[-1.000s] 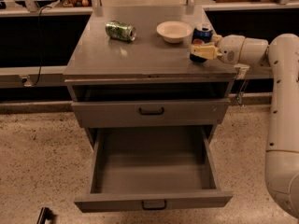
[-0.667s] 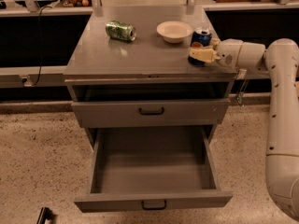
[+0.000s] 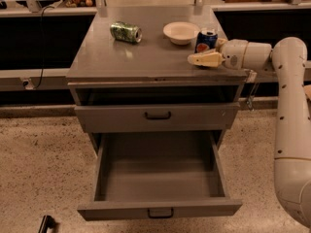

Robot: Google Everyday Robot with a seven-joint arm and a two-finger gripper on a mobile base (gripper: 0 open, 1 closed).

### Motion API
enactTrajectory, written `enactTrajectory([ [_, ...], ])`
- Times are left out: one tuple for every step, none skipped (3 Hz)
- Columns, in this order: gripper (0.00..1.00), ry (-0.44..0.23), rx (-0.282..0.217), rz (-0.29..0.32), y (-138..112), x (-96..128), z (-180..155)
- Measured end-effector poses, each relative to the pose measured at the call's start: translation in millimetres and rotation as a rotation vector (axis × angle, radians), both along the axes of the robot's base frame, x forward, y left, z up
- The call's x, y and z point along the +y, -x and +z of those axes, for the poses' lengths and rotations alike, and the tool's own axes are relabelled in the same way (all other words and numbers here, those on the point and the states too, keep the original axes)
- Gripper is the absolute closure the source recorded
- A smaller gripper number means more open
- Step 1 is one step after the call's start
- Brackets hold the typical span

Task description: Pick pepsi can from middle drawer and place on counter

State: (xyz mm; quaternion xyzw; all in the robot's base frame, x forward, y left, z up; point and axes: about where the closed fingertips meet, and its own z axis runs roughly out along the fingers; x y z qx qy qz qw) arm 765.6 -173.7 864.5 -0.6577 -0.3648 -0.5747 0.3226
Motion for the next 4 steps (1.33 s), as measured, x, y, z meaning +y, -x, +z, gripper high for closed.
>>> enactTrajectory([
  [0.00,0.019,-0.029,0.048,8,15,22],
  [0.00,0.007,-0.085,0.073,20,14,50],
  [0.00,-0.107,-0.146,0.086,31,-2,76],
  [0.00,-0.155,-0.208,0.085,43,-9,107],
])
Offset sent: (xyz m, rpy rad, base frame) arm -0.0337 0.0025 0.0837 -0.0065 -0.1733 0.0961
